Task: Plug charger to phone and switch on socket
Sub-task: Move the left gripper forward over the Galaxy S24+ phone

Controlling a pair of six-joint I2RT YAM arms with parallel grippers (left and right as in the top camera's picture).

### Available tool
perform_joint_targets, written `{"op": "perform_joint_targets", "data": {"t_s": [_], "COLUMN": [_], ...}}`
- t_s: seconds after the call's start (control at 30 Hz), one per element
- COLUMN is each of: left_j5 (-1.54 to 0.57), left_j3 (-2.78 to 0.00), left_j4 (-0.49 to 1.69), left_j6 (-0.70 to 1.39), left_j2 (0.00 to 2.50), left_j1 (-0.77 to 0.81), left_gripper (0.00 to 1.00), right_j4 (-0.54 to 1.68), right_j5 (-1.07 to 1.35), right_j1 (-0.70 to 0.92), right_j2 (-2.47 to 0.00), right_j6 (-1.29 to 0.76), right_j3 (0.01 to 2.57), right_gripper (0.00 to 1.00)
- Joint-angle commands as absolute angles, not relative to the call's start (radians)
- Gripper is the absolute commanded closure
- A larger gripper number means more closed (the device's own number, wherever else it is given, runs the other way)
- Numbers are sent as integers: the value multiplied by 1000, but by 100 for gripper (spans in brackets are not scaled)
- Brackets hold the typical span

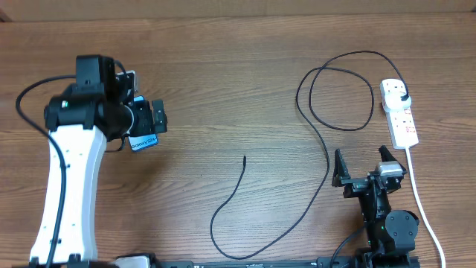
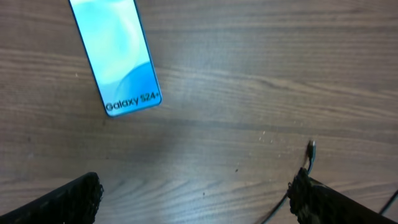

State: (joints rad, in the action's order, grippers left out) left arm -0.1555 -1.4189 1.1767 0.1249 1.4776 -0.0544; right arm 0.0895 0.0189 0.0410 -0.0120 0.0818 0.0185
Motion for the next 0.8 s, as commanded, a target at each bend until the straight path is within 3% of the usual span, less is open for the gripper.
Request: {"op": "perform_joint_targets", "data": {"t_s": [0.0, 0.77], "left_j5": [-146, -153], "left_j3": [-1486, -1512], "left_j4": [1219, 1252], "left_j6": [143, 147], "left_j2": [1552, 1678], "left_j1": [-59, -59], "left_gripper": [0, 0], "right_j4": [84, 84], "right_j5": [17, 17], "right_j1": [46, 46], "right_j2": [-2, -2], "right_j6": [80, 80], "right_j3": [8, 8], "right_gripper": [0, 0]}}
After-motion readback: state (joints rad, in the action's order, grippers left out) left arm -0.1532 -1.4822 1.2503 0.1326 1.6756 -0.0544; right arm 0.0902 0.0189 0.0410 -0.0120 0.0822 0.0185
